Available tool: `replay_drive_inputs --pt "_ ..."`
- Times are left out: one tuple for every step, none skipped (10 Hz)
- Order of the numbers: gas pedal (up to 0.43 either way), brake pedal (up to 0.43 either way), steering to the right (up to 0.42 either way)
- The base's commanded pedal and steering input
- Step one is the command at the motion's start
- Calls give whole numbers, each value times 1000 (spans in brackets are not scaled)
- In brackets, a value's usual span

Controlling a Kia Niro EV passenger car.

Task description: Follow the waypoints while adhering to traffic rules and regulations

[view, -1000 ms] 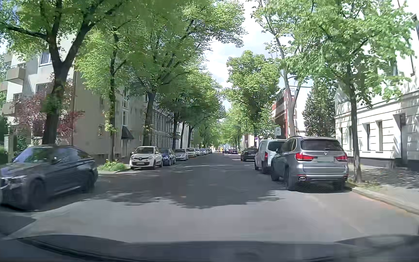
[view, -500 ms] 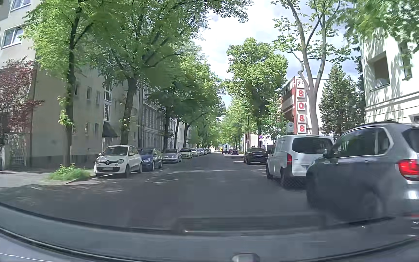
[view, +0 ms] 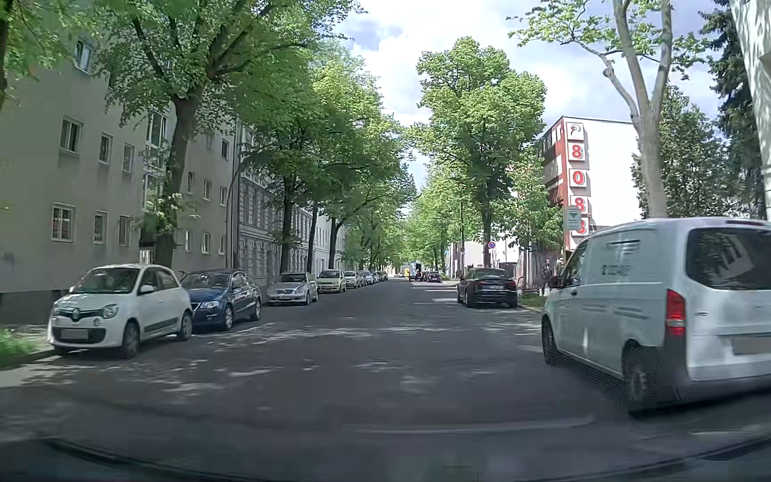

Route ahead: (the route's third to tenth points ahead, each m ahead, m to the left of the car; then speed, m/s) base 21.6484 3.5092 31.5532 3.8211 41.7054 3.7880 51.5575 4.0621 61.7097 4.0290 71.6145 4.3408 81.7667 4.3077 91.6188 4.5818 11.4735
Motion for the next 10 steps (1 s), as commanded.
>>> replay_drive_inputs --pt "28 18 -3" --pt "28 18 -3" --pt "20 18 -3" --pt "20 18 -3" --pt "20 18 -3" --pt "20 18 -3" --pt "20 18 -4" --pt "8 18 -3" --pt "0 18 -3" --pt "0 18 -3"
